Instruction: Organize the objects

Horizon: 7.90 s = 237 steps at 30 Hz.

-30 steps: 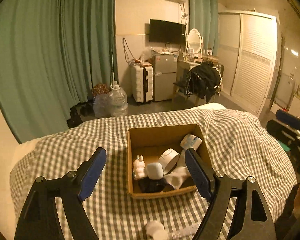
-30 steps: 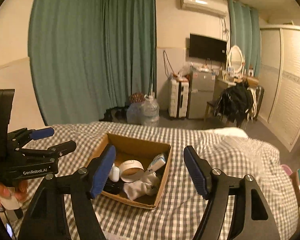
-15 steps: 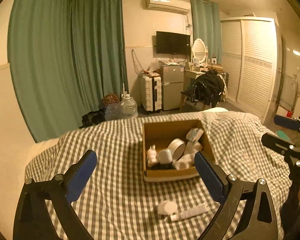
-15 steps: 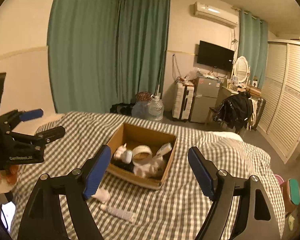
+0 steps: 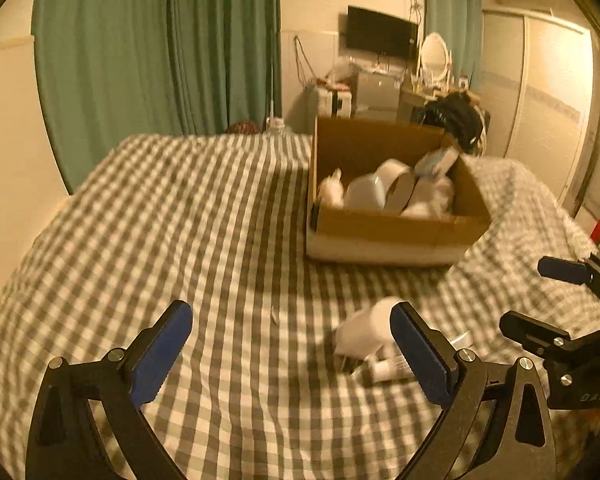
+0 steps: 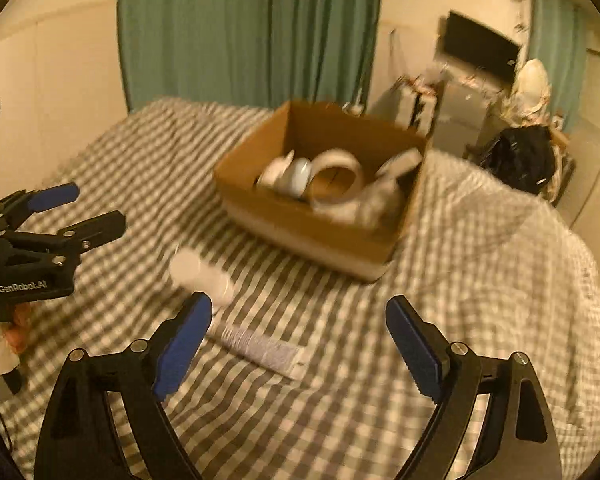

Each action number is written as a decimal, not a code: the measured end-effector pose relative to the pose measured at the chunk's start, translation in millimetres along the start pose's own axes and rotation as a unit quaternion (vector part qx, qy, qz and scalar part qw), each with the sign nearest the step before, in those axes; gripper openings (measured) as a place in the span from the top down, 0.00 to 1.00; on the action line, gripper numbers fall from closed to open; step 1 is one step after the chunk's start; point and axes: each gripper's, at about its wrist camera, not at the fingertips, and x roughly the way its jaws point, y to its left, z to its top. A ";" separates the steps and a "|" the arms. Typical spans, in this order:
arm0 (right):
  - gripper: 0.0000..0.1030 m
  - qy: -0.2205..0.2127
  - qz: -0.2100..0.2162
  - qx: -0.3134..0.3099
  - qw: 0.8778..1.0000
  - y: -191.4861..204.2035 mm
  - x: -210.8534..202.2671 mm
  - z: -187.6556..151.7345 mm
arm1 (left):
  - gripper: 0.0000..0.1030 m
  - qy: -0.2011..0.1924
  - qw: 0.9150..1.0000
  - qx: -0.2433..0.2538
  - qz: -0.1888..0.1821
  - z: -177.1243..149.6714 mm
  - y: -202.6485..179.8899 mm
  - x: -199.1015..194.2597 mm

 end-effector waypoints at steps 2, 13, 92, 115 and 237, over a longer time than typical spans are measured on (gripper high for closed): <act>0.14 0.025 0.000 -0.012 1.000 4.1 22.5 -6.3 | 0.01 0.006 1.000 0.004 0.007 -6.6 0.4 7.4; 0.22 0.146 0.038 -0.052 0.987 34.8 94.2 -29.0 | 0.01 0.081 0.997 0.008 0.005 -25.4 6.7 47.1; 0.83 -0.044 -0.022 0.031 0.998 1.7 -50.2 19.9 | 0.57 0.032 0.997 0.056 -0.053 32.7 -51.7 -28.7; 0.83 -0.121 -0.014 0.071 0.990 -65.0 28.6 167.5 | 0.57 -0.007 0.997 0.064 -0.033 191.4 -71.7 99.1; 0.01 -0.208 -0.178 0.135 0.952 -42.2 -51.2 25.2 | 0.00 -0.157 0.987 -0.018 -0.015 66.9 -31.8 -22.2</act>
